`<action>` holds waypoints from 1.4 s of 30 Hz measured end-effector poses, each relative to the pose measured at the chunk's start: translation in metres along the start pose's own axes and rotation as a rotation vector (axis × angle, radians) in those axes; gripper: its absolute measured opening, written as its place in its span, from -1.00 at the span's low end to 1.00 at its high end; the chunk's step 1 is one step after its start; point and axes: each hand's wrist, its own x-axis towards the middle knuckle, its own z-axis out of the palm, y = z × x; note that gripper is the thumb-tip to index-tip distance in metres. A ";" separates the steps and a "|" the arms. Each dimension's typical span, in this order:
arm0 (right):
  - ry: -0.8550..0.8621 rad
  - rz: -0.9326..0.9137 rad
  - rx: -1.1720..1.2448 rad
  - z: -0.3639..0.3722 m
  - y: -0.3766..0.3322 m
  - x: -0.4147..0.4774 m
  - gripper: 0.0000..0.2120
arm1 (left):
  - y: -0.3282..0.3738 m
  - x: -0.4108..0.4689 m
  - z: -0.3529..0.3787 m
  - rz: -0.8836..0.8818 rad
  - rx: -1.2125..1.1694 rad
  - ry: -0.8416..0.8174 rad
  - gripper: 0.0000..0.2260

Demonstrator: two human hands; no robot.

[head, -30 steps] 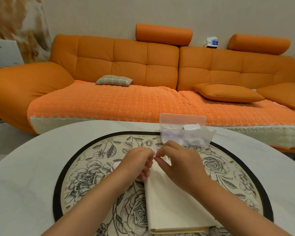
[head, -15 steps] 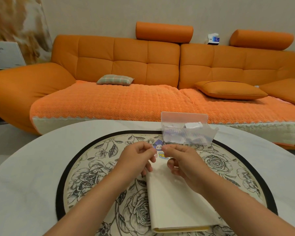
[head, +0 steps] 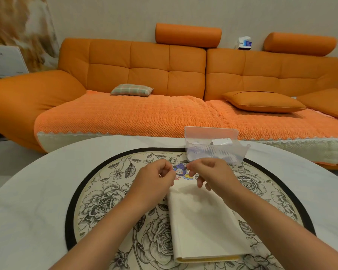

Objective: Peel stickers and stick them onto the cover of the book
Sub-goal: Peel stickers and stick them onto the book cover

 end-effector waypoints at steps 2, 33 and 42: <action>-0.004 -0.022 -0.046 0.001 0.001 0.000 -0.84 | 0.001 -0.001 -0.001 0.004 0.019 -0.005 -0.86; -0.058 -0.010 -0.501 0.013 0.031 0.015 -0.66 | -0.037 0.005 0.001 0.225 0.531 -0.186 -0.46; -0.016 -0.062 -0.629 0.016 0.032 0.014 -0.68 | -0.039 0.008 0.017 0.187 0.458 -0.025 -0.57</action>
